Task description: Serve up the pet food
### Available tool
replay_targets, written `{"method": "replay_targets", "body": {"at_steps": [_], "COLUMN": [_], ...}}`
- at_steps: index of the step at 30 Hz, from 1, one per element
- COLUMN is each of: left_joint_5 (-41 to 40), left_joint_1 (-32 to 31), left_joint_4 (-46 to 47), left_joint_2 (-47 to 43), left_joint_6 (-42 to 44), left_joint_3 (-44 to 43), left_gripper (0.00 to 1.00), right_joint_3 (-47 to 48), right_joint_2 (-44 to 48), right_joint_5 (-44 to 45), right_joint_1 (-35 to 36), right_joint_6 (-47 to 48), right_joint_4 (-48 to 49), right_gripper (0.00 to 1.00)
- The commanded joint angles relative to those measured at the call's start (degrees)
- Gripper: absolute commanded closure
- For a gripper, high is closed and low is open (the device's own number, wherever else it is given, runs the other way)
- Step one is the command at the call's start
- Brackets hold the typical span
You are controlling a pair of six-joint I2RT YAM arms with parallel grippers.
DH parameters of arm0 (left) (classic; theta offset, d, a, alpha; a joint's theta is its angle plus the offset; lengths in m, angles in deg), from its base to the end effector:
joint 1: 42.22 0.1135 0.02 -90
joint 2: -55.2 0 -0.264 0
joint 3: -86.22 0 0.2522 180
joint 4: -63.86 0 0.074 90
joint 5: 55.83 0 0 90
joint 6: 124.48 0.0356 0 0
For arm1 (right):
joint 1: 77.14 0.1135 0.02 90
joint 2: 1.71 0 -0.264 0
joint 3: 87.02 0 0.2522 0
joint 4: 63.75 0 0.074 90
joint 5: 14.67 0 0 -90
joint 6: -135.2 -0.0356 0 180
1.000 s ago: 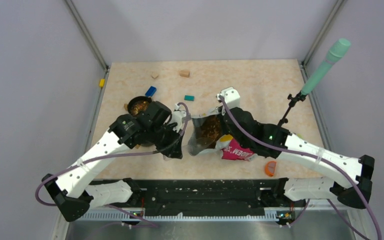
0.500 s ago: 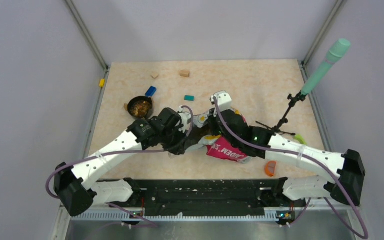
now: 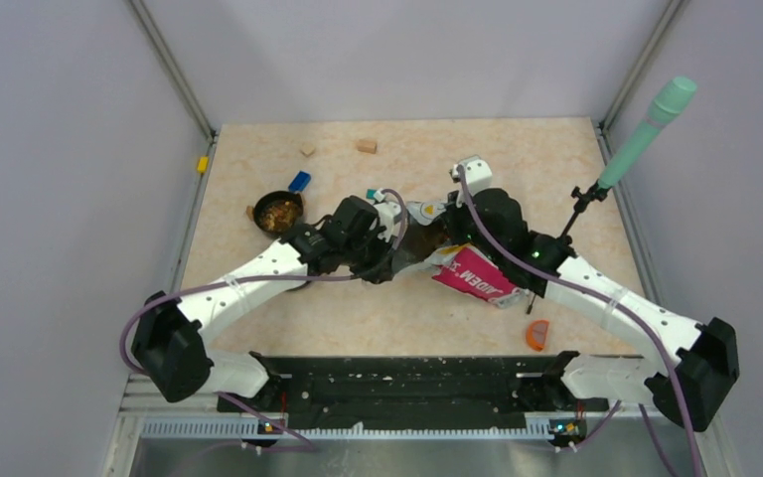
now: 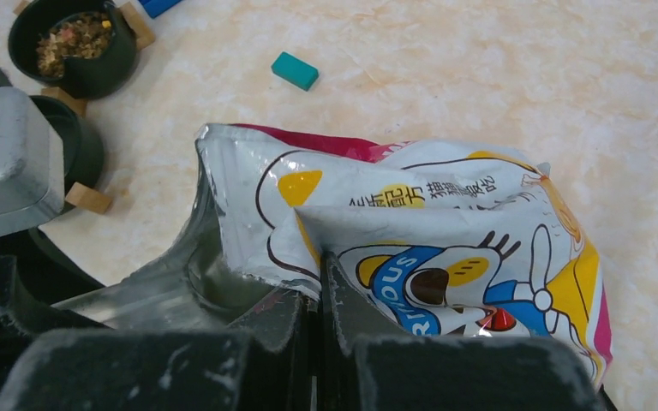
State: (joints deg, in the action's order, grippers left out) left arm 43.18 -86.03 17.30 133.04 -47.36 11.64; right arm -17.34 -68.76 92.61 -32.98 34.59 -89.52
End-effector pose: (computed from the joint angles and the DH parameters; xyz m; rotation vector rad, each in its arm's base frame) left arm 0.2030 -0.2024 0.2738 0.7442 2.4168 -0.6142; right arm 0.1998 0.1793 0.3257 -0.3775 1.9336 0.3307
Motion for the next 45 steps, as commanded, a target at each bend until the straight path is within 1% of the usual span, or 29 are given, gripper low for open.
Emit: {"method": "replay_targets", "body": {"at_steps": [1, 5, 8, 11, 13, 16, 20, 25, 29, 34, 36, 42, 45], "left_joint_5": [4.4, 7.0, 5.9, 3.5, 3.8, 3.8, 1.1, -0.9, 0.5, -0.2, 0.3, -2.1, -3.9], "left_joint_1": [-0.1, -0.1, -0.1, -0.3, -0.7, -2.0, -3.7, -4.0, -3.9, -3.9, -3.9, -4.0, -4.0], "left_joint_4": [-4.9, -9.8, -13.9, -18.0, -21.5, -22.8, -17.5, -12.0, -7.0, -2.8, 1.2, 20.0, 24.7], "left_joint_2": [-3.1, -6.4, -6.9, -5.0, -2.4, 1.3, 3.7, 7.8, 12.5, 18.0, 17.4, 7.1, 4.1], "left_joint_6": [3.8, 5.4, 5.2, 4.2, 2.9, 0.2, -3.6, -6.5, -8.6, -11.2, -11.4, -8.5, -6.5], "left_joint_3": [-2.3, -4.2, -6.7, -10.3, -13.7, -16.6, -16.8, -17.4, -17.7, -18.5, -16.1, -2.9, 1.5], "left_gripper": [1.0, 1.0, 1.0, 1.0, 1.0, 1.0, 1.0, 1.0, 1.0, 1.0, 1.0, 1.0, 1.0], "right_joint_3": [0.6, 2.4, 4.5, 6.1, 6.7, 6.5, 6.5, 6.4, 6.5, 6.6, 6.3, 5.2, 4.9], "right_joint_2": [6.5, 10.1, 10.5, 9.4, 8.4, 7.2, 6.1, 5.4, 5.4, 6.2, 6.6, 7.5, 7.5], "right_joint_5": [-1.8, -1.9, -0.5, 3.9, 6.4, 6.9, 7.3, 7.7, 8.6, 8.7, 8.6, 9.0, 8.8], "right_joint_1": [-0.8, -0.4, 1.3, 5.3, 7.3, 8.0, 8.0, 8.0, 8.0, 8.0, 8.0, 7.8, 7.6], "right_joint_6": [-1.1, -2.4, -1.9, -0.5, -0.3, -1.7, -3.6, -4.4, -5.2, -6.1, -6.6, -7.5, -7.5], "right_joint_4": [-7.8, -14.5, -18.0, -20.1, -19.9, -17.5, -15.1, -14.4, -14.6, -14.5, -14.8, -14.9, -14.6], "right_gripper": [1.0, 1.0, 1.0, 1.0, 1.0, 1.0, 1.0, 1.0, 1.0, 1.0, 1.0, 1.0, 1.0]}}
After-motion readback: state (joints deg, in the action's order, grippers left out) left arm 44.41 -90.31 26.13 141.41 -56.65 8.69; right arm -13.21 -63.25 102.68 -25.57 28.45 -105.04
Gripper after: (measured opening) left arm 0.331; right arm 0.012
